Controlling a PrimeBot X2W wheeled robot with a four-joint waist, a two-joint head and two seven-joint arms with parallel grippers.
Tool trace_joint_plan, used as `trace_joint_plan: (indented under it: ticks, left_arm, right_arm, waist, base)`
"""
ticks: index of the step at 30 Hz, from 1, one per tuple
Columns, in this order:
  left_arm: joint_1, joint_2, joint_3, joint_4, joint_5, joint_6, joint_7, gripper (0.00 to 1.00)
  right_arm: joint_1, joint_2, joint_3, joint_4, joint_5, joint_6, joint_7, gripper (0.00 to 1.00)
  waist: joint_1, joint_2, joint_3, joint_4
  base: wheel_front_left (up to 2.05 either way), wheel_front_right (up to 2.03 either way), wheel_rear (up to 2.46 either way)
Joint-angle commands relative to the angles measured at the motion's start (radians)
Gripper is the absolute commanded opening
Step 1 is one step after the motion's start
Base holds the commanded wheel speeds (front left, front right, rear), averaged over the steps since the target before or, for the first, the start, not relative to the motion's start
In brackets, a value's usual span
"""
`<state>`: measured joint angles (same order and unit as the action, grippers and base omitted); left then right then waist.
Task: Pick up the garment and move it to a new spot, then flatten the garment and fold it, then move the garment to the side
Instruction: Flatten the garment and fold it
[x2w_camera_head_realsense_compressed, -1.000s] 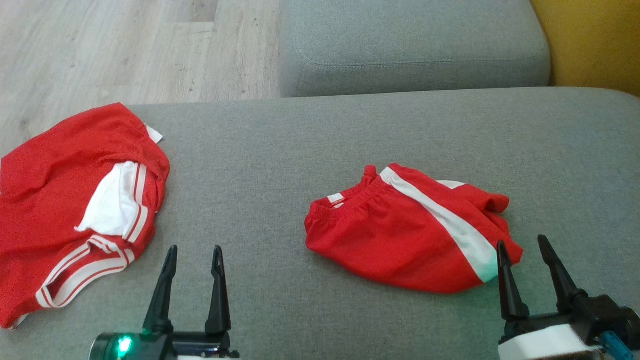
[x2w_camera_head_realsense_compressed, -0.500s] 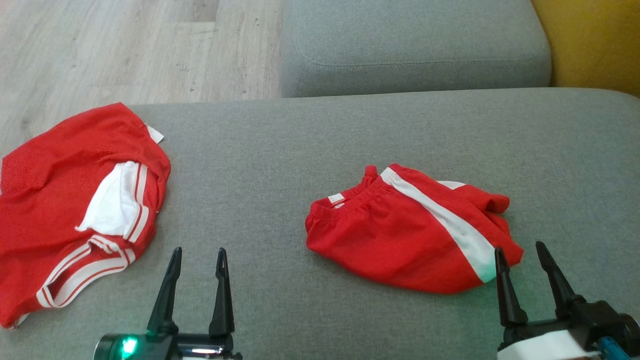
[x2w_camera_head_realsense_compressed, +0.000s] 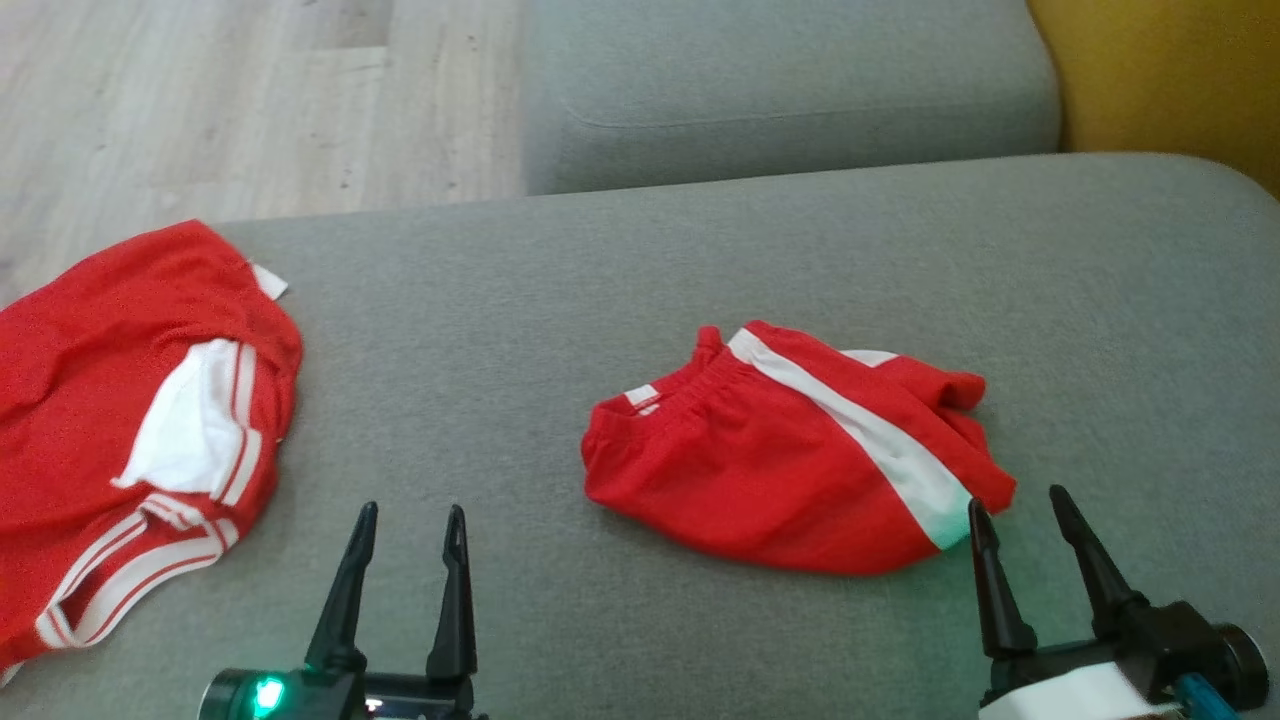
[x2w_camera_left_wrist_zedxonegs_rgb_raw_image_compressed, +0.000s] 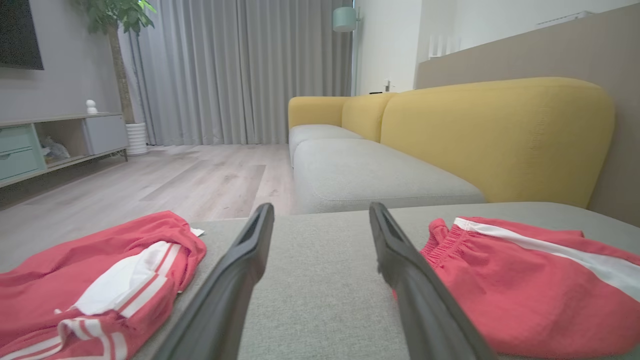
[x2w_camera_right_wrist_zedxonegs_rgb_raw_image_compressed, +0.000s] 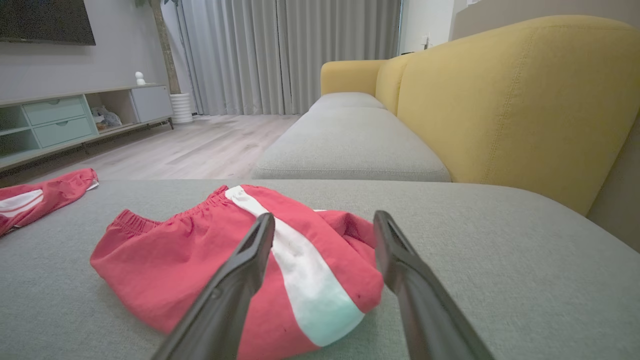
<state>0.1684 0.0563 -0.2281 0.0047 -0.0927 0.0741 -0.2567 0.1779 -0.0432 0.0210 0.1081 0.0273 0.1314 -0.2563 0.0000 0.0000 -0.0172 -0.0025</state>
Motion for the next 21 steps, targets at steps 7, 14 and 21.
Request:
trace_joint_plan:
  ticks: [7, 14, 21]
  left_arm:
    - [-0.12, -0.002, -0.009, 0.077, -0.068, -0.123, 0.003, 1.0]
    - [-0.375, 0.062, -0.09, 0.128, -0.27, -0.203, 0.248, 1.0]
    - [-0.646, 0.194, -0.244, 0.087, -0.684, -0.204, 0.616, 1.0]
  right_arm:
    - [-0.035, -0.007, 0.045, -0.046, -0.029, -0.001, -0.006, 1.0]
    - [-0.075, -0.007, 0.053, -0.067, -0.037, -0.001, -0.006, 1.0]
    - [-0.114, -0.007, 0.061, -0.076, -0.035, -0.001, -0.006, 1.0]
  waist:
    - [0.0, 0.0, 0.039, -0.063]
    - [0.0, 0.0, 0.125, -0.115]
    - [0.0, 0.0, 0.197, -0.151]
  base:
    - [0.0, 0.0, 0.0]
    - [0.0, 0.0, 0.0]
    - [0.0, 0.0, 0.0]
